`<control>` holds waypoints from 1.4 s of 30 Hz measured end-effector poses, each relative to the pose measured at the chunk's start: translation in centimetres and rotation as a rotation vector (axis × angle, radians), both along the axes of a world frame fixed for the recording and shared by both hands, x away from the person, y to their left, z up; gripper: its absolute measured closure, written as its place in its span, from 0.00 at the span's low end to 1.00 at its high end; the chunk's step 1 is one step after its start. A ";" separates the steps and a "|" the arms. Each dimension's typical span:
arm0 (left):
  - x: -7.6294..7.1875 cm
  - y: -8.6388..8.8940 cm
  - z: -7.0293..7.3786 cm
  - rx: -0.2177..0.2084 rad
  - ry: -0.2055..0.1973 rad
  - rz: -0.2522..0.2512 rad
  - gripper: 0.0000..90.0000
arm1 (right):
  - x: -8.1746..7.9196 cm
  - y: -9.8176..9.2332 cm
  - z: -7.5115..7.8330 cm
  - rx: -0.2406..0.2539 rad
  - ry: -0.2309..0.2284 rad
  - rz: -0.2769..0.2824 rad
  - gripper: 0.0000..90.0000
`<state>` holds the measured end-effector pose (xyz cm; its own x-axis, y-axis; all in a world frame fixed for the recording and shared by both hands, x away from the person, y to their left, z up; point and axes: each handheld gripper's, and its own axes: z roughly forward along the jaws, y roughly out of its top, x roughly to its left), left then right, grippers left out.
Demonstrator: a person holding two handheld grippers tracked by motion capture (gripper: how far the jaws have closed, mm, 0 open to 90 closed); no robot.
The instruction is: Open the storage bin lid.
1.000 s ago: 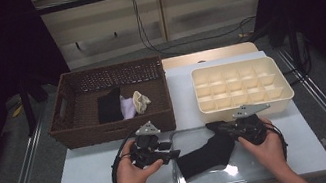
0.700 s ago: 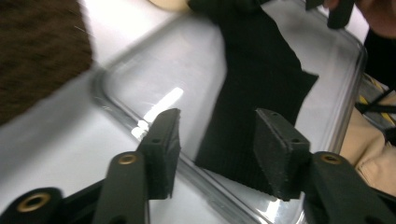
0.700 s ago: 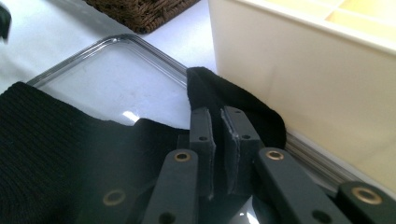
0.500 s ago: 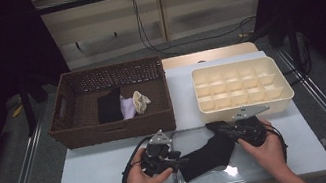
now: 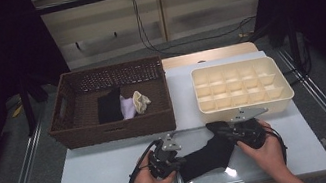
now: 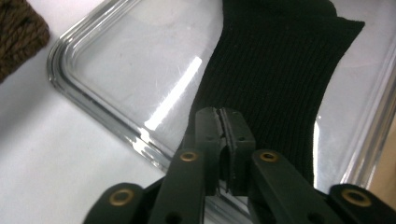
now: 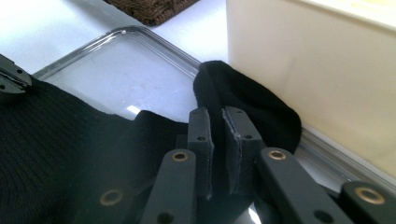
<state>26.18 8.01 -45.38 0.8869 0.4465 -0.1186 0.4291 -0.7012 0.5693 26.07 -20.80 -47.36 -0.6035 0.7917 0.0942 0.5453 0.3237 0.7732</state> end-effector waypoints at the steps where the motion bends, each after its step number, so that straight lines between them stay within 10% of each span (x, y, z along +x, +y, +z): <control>1: 0.1 0.2 0.2 0.011 0.001 -0.001 0.98 | -0.1 0.0 0.1 -0.003 -0.002 -0.002 0.91; 16: 3.3 7.4 0.8 -0.050 -0.022 0.218 0.98 | -1.2 2.4 0.4 0.029 0.039 0.103 0.87; 33: 2.2 6.8 0.5 -0.214 0.023 0.265 0.78 | -0.4 1.1 0.5 -0.005 -0.009 0.070 0.86; 42: 1.8 6.0 -1.3 -0.076 0.005 0.252 0.87 | -0.7 1.5 -0.4 -0.037 0.032 0.084 0.96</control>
<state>27.93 14.06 -46.69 0.7482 0.6428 -0.1643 0.5876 -0.5271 0.6139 25.36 -19.26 -47.72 -0.6650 0.7419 0.0859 0.5392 0.3973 0.7426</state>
